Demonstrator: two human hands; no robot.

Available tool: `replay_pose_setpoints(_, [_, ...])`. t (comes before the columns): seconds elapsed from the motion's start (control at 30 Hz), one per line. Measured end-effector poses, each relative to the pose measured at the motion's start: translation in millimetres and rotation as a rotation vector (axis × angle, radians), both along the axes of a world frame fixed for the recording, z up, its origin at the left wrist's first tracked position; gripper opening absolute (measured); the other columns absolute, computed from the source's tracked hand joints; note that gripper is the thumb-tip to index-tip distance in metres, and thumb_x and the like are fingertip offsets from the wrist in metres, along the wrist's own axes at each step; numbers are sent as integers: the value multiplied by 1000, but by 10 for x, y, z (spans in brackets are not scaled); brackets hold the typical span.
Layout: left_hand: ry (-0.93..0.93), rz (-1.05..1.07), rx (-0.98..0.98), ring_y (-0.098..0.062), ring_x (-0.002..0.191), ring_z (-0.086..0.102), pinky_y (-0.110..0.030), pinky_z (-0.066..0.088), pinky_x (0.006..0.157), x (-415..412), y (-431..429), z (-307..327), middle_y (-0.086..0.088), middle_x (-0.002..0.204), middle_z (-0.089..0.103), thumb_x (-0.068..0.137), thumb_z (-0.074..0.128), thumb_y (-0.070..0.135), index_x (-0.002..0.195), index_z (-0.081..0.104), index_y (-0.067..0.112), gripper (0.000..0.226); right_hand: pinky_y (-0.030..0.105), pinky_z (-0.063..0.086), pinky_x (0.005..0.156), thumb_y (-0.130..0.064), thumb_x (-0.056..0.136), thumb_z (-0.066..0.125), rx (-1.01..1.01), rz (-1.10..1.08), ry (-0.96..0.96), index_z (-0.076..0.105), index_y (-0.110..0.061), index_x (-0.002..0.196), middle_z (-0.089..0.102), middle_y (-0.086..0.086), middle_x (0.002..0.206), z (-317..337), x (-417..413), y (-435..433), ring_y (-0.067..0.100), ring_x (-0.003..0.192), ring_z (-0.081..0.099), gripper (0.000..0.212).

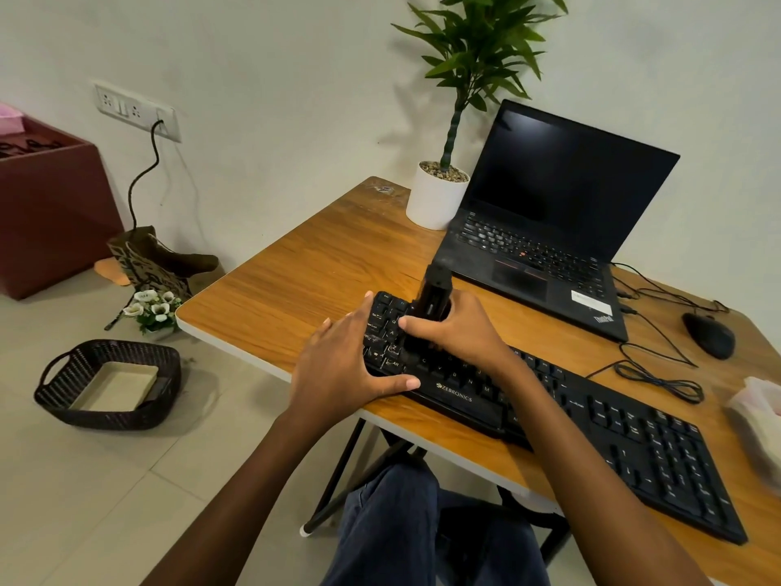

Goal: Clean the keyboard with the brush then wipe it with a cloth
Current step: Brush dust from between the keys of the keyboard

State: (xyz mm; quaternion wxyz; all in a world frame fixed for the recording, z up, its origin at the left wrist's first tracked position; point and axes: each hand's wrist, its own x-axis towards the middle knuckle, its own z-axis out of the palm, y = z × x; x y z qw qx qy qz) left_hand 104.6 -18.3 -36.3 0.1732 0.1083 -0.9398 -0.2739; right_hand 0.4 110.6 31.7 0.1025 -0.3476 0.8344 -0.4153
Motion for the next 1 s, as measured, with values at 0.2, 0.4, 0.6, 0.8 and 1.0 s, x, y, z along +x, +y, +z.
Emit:
replay_pose_setpoints(0.2, [-5,14,17,-10,137,31,-33,13,115,-13,-5,-4,5,150,34,49,38,94,150,-2,22,131,19,47,60,-28,73,76,13,-96,89,60,-12,85,64,-2,79,-5,-118,-19,7,69,60,26])
replay_pose_setpoints(0.4, [-18,20,41,-11,140,24,-31,11,115,21,28,54,7,153,28,58,53,83,150,-5,23,124,24,51,63,-23,75,75,5,1,-41,60,-7,85,64,0,76,4,-126,70,9,67,62,24])
replay_pose_setpoints(0.6, [-75,33,63,-14,141,17,-33,13,114,70,71,164,7,154,25,65,59,73,150,-8,24,119,22,50,62,-27,74,76,-17,-42,47,58,-17,80,64,-4,77,-22,-151,-60,9,69,62,22])
replay_pose_setpoints(0.8, [-83,36,70,-14,141,19,-34,14,114,80,78,190,7,154,25,65,61,72,150,-8,23,120,14,45,55,-14,76,72,68,77,-51,59,3,87,59,0,72,60,-167,-69,1,61,57,24])
replay_pose_setpoints(1.0, [-81,40,67,-15,141,18,-35,16,114,101,84,222,5,154,24,67,61,72,150,-8,23,118,29,45,63,-17,72,72,81,96,27,58,-6,80,60,4,72,23,-65,-225,10,67,56,20])
